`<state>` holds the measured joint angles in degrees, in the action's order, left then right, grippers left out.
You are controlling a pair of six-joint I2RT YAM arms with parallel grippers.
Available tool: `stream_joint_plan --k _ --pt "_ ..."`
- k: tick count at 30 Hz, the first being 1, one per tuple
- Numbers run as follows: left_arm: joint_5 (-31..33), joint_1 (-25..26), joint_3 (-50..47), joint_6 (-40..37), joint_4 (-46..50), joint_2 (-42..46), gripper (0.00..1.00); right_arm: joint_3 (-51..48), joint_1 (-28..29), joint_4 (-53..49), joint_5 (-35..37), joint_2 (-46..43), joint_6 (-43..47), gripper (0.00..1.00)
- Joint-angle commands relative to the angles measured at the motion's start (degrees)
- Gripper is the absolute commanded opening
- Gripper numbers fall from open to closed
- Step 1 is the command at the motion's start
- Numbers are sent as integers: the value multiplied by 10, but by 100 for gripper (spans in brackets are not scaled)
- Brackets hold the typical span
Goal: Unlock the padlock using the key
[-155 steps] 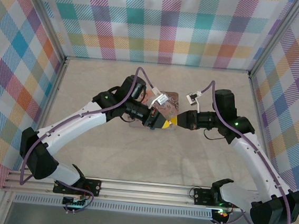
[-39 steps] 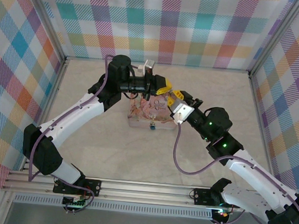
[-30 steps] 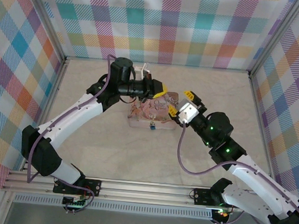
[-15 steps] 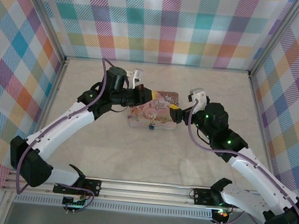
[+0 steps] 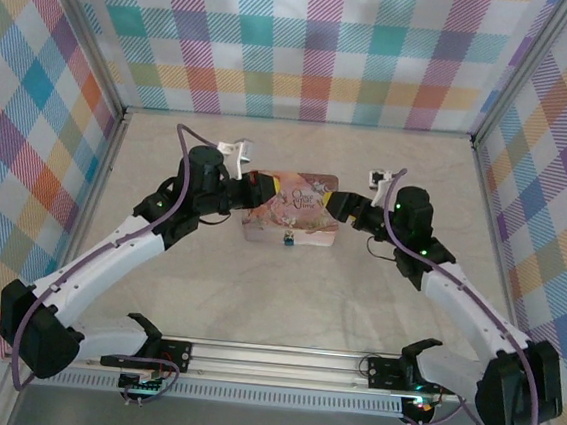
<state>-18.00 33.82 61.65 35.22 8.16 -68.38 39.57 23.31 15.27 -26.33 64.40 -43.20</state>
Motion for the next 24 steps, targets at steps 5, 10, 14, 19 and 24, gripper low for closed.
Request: stream_joint_plan --k 5,10,14,19,24 --pt "6 25 -16 4 -72 10 0 -46 2 355 -106 60 -210 67" --pt "13 43 -18 15 -92 4 0 -50 19 435 -106 80 -244 57" --pt "8 51 -18 26 -112 -1 0 -40 40 448 -107 92 -244 52" --pt "14 57 -17 26 -116 0 0 -34 52 488 -114 105 -259 49" --pt "19 61 -22 30 -122 0 0 -24 65 512 -120 119 -272 45"
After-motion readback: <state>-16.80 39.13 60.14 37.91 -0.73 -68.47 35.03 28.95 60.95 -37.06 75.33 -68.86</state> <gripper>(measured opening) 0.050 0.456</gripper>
